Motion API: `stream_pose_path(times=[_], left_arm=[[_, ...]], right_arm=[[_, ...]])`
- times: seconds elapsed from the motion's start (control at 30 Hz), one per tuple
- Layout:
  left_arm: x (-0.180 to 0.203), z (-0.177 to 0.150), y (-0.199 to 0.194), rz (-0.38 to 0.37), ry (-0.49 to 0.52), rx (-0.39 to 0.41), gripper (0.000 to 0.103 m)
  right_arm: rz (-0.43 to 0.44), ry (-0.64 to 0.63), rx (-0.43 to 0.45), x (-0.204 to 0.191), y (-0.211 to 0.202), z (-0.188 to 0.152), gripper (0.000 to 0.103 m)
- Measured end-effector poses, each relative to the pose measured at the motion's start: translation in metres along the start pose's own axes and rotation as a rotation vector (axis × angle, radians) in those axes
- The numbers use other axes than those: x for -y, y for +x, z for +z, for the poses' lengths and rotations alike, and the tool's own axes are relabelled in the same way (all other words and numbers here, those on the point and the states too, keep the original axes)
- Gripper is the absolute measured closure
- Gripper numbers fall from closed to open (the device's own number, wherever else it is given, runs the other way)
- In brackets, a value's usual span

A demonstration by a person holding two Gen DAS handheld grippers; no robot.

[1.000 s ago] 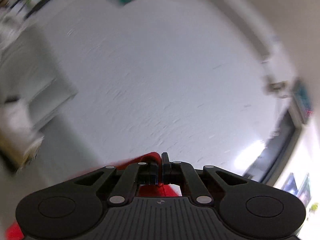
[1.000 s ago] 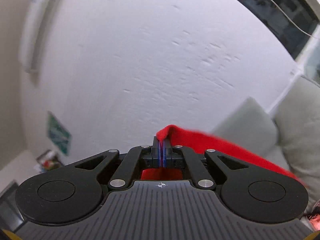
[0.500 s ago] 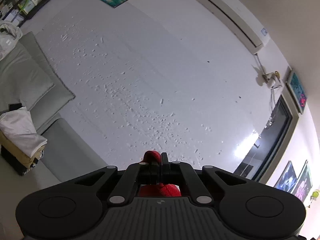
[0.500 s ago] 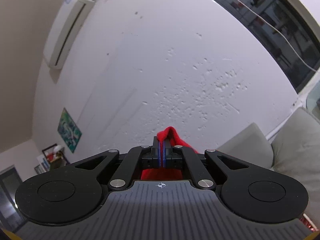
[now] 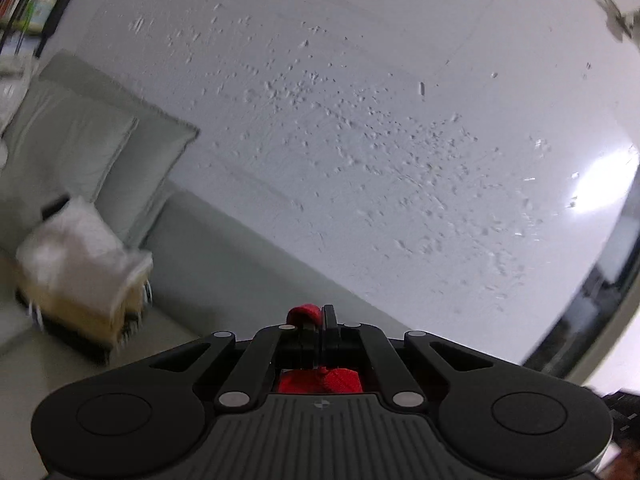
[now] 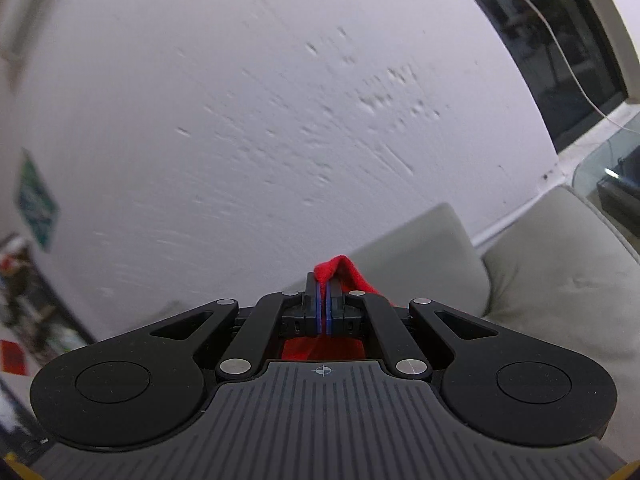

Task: Fold clothes
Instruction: 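Lift the red shirt with both grippers and shake it out in the air, then lay the shirt flat on the sofa and open both grippers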

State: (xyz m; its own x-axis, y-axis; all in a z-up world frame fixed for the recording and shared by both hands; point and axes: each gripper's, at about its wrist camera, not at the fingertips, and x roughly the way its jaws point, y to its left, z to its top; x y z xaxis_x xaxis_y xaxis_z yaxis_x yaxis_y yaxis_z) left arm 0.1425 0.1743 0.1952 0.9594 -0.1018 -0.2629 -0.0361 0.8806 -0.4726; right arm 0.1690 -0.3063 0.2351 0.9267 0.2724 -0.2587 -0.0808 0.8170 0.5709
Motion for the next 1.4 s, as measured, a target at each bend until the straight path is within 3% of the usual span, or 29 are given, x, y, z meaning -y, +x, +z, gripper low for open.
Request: stream_pose_path(times=[0.07,0.17,0.23,0.3,0.43,0.6,0.7,0.8,0.9,1.17,1.4], left_arm=[[0.005,0.016,0.007,-0.025,0.033,0.079,0.103],[0.018,0.033,-0.001,-0.103,0.11,0.199,0.103],[0.022,0.023,-0.006,-0.109,0.164,0.23,0.103],[0.018,0.001,-0.006,-0.099,0.198,0.228,0.103],[-0.014,-0.081,0.016,-0.03,0.19,0.117,0.103],[-0.082,-0.195,0.046,0.108,0.024,-0.177,0.103],[-0.111,-0.241,0.044,0.197,-0.044,-0.279,0.103],[-0.124,-0.258,0.04,0.242,-0.093,-0.328,0.103],[-0.121,-0.26,0.035,0.259,-0.112,-0.345,0.103],[-0.111,-0.254,-0.002,0.276,-0.089,-0.333,0.103],[-0.124,-0.286,-0.014,0.364,-0.066,-0.412,0.103]], right_arm=[[0.009,0.0,0.037,-0.005,0.023,0.014,0.101],[0.071,-0.025,0.142,-0.017,0.019,0.031,0.101],[0.075,-0.08,0.196,-0.022,0.007,0.033,0.101],[0.057,-0.109,0.187,-0.015,0.005,0.021,0.101],[-0.002,-0.083,0.071,0.029,0.025,-0.039,0.101],[-0.15,0.076,-0.178,0.113,0.069,-0.15,0.101],[-0.258,0.132,-0.284,0.151,0.078,-0.205,0.102],[-0.325,0.16,-0.357,0.172,0.077,-0.239,0.102],[-0.368,0.143,-0.393,0.177,0.073,-0.251,0.102],[-0.383,0.098,-0.403,0.17,0.034,-0.255,0.102],[-0.425,0.073,-0.448,0.175,0.011,-0.271,0.102]])
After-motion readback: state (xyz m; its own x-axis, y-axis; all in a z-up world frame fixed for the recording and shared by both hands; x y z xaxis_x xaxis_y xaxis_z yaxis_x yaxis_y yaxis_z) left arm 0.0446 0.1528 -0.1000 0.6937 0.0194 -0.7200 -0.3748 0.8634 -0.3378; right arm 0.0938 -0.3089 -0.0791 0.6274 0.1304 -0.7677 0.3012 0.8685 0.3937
